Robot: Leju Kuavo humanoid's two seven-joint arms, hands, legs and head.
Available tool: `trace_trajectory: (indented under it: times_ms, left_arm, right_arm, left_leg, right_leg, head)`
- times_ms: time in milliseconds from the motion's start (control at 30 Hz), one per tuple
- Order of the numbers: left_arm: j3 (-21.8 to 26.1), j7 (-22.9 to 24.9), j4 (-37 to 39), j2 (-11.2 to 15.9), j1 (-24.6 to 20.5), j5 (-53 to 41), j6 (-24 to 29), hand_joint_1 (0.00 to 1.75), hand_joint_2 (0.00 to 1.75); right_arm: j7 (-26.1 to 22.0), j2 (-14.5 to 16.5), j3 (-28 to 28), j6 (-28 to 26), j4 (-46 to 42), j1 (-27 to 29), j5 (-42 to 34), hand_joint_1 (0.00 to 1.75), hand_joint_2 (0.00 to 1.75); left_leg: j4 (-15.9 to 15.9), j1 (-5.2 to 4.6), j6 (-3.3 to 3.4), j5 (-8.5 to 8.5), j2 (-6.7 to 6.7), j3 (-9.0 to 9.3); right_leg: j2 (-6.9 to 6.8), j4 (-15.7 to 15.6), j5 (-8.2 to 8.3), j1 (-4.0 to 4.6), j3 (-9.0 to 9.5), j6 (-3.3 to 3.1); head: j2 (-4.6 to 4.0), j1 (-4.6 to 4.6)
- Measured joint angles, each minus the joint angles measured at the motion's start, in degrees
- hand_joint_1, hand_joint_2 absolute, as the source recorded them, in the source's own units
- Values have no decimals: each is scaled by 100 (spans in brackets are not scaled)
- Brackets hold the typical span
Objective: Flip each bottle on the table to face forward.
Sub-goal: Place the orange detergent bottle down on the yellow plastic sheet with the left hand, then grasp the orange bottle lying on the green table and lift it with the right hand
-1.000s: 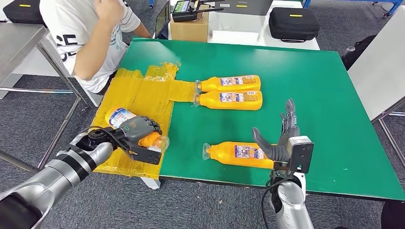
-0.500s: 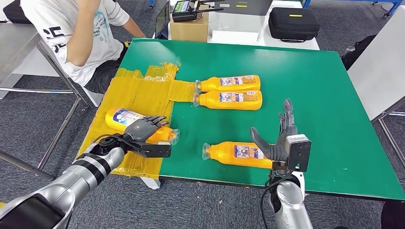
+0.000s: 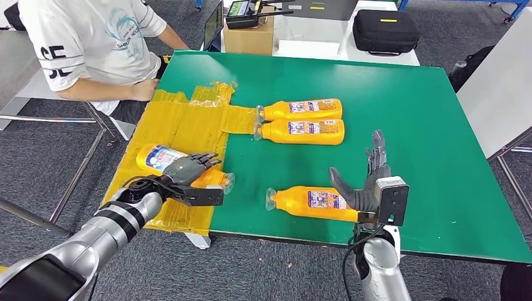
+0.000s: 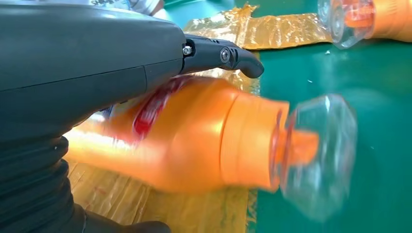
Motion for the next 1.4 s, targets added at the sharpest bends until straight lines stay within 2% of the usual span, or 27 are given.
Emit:
trace_trajectory:
  times_ms: [200, 367, 533, 733, 867, 900, 1033, 1100, 1233, 1400]
  left_arm:
    - [274, -308, -248, 120, 182, 451, 220, 0, 175]
    - [1092, -552, -1333, 178, 814, 1234, 561, 0, 175]
    - [2098, -1026, -2587, -173, 1409, 2078, 793, 0, 175]
    - [2855, -1631, -3359, -615, 1772, 3385, 674, 0, 175]
    - [3133, -1741, -3630, -829, 1981, 4062, 369, 0, 175]
    - [3160, -1713, -3671, -865, 2024, 4162, 268, 0, 175]
    - [3152, -1300, -3732, -942, 2223, 4571, -481, 0, 175]
    - [3069, -1103, -3722, -951, 2368, 4671, -816, 0, 175]
    - [2830, -1021, -3630, -962, 2603, 4756, -1195, 0, 175]
    - [2654, -866, -3408, -1013, 2671, 4903, -1340, 0, 175]
  right_arm:
    - [-3, -19, -1, -2, -35, 40, -60, 0, 175]
    - [1, -57, -4, -45, -243, 209, -131, 0, 175]
    - [33, -65, 44, -105, -416, 293, -146, 0, 175]
    - [97, -64, 172, -237, -492, 315, -135, 0, 175]
    - [128, -71, 236, -313, -523, 325, -117, 0, 0]
    - [152, -75, 246, -323, -526, 327, -98, 0, 0]
    - [539, -175, 283, -356, -525, 339, 331, 0, 175]
    - [852, -298, 299, -334, -511, 354, 749, 0, 175]
    - [1517, -644, 326, -34, -413, 353, 1660, 0, 175]
    - [1987, -1055, 374, 255, -211, 339, 2440, 0, 175]
  left_leg:
    - [0, 0, 0, 0, 3, 0]
    - [0, 0, -2, -2, 2, -3]
    - [0, -2, 0, -4, 1, -8]
    - [0, -2, 1, -3, 3, -5]
    - [0, 0, 0, -3, 2, -4]
    - [0, 0, 0, -3, 1, -4]
    - [0, -1, 1, -4, 2, -5]
    - [0, -3, 1, -5, 1, -6]
    - [0, -5, 2, -5, -1, -8]
    - [0, -6, 2, -5, -1, -8]
  right_leg:
    - [1, 1, 0, 0, -1, 0]
    - [1, -1, -2, -1, -8, -1]
    - [0, -4, -2, -2, -9, -1]
    - [1, -4, 0, -1, -8, 0]
    - [1, -2, 0, 1, -8, -1]
    - [1, -2, -1, 1, -8, -1]
    - [1, -4, -1, -1, -8, -1]
    - [0, -7, -1, -3, -8, 0]
    - [0, -11, -1, -4, -7, 0]
    - [0, -12, 0, -3, -6, 1]
  head:
    - [0, 0]
    - [1, -1]
    - [1, 0]
    - [0, -1]
    - [1, -2]
    - [1, -1]
    - [1, -1]
    - [1, -2]
    - [1, 1]
    - [0, -2]
